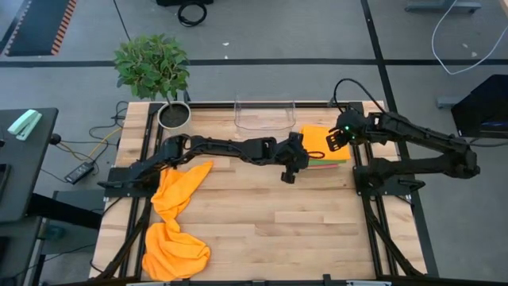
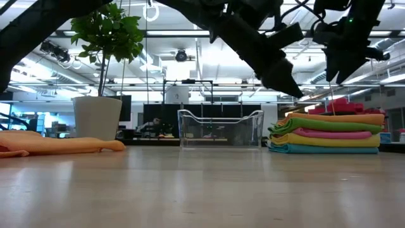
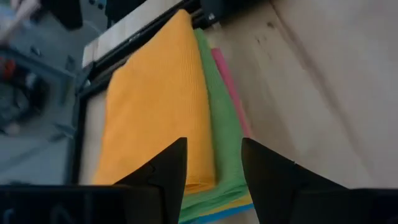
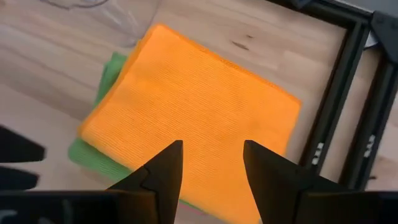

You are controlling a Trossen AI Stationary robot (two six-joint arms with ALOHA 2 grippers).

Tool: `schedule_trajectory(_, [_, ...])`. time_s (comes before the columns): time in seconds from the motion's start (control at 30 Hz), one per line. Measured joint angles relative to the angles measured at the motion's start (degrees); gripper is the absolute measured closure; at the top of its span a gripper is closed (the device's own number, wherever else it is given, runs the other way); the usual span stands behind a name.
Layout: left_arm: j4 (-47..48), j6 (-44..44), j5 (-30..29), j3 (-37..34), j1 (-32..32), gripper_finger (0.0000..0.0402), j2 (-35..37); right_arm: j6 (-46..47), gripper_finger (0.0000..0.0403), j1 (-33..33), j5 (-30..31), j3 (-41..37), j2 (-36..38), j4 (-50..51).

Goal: Fold microfiber towels
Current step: Stack the top right orange towel on the top of the green towel

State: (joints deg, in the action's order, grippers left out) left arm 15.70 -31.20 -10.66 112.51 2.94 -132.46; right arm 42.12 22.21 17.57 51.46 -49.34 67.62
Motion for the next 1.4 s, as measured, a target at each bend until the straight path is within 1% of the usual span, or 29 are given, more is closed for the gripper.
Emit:
schedule_trajectory(0.07, [0.7, -4.4, 0.0, 0.0, 0.8, 0.0239, 0.0, 3.2, 0.0226, -1.4, 0.6, 0.0, 0.0, -0.1])
schedule_trajectory(0.13, [0.7, -5.5, 0.4, 0.0, 1.9, 0.0239, 0.0, 6.3, 0.0226, -2.4, 1.1, 0.0, 0.0, -0.3])
schedule_trajectory(0.3, [0.6, -5.5, 7.9, 0.0, 4.6, 0.0239, 0.0, 9.8, 0.0226, -3.1, 2.3, 0.0, -0.1, -0.4])
schedule_trajectory(0.47, [-0.1, -5.3, 13.7, 0.0, 5.6, 0.0239, -0.6, 12.7, 0.0226, -3.1, 3.0, 0.0, -0.1, -0.4])
schedule_trajectory(0.5, [-1.1, -5.3, 13.8, 0.2, 5.4, 0.0239, -1.2, 13.0, 0.0226, -3.1, 3.0, 0.0, -0.1, -0.4])
schedule_trajectory(0.57, [0.0, -5.3, 13.9, -0.1, 5.2, 0.0239, -1.7, 13.4, 0.0226, -3.1, 3.0, 0.0, -0.1, -0.4])
schedule_trajectory(0.63, [-3.0, -5.9, 13.5, 0.1, 4.8, 0.0239, -3.1, 13.5, 0.0226, -3.1, 3.0, 0.0, -0.1, -0.4])
schedule_trajectory(0.73, [-2.5, -5.9, 11.8, -0.1, 4.7, 0.0239, -3.2, 13.4, 0.0226, -3.1, 3.0, 0.0, -0.1, -0.4])
schedule_trajectory(0.83, [-2.8, -5.9, 11.3, 0.1, 5.0, 0.0239, -3.6, 13.4, 0.0226, -3.1, 2.9, 0.0, -0.1, -0.4])
schedule_trajectory(1.33, [-3.2, -6.6, 10.7, 0.0, 5.6, 0.0239, -5.7, 12.8, 0.0226, -3.1, 2.9, 0.0, -0.1, -0.4])
schedule_trajectory(1.4, [-3.2, -6.6, 10.2, 0.0, 5.6, 0.0245, -5.7, 12.5, 0.0226, -3.1, 2.9, 0.0, -0.1, -0.4])
